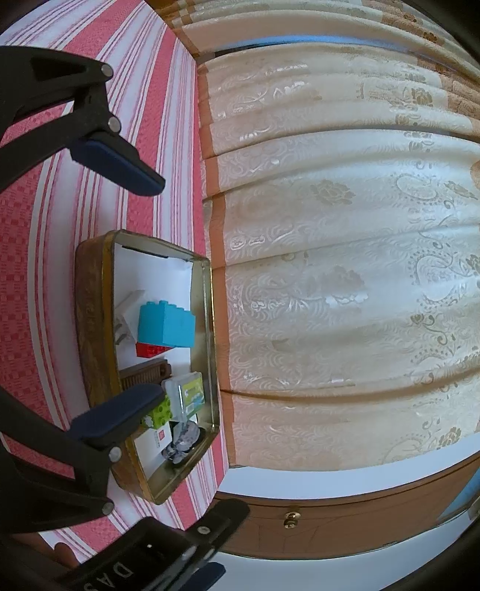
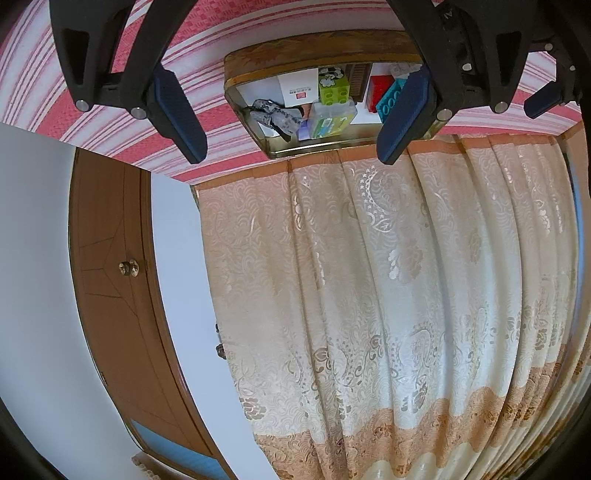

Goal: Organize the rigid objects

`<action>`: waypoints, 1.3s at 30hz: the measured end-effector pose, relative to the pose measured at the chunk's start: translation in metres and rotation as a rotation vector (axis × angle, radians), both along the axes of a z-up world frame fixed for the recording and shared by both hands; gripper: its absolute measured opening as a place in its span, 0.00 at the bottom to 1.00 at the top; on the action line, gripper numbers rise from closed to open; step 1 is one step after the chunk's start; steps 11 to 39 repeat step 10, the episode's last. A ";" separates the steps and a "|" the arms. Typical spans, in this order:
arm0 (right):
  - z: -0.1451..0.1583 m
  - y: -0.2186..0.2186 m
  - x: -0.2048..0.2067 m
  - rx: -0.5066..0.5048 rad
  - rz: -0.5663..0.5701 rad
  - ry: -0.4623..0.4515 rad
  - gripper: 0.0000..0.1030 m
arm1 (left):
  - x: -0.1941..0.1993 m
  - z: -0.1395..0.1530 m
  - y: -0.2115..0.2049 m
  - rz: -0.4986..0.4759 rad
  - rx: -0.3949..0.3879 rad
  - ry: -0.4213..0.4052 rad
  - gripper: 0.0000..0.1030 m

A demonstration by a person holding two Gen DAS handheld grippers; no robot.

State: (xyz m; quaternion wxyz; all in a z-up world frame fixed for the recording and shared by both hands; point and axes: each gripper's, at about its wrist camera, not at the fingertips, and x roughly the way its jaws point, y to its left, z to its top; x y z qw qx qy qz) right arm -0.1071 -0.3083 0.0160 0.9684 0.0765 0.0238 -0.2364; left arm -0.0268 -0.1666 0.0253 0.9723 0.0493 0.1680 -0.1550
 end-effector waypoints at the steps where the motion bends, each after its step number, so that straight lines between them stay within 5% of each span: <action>1: 0.000 0.000 0.000 0.001 0.001 0.002 0.92 | 0.000 0.000 0.001 -0.008 -0.005 0.004 1.00; 39: 0.000 -0.002 0.002 0.010 0.004 0.015 0.92 | 0.000 0.001 -0.001 -0.038 -0.009 0.008 1.00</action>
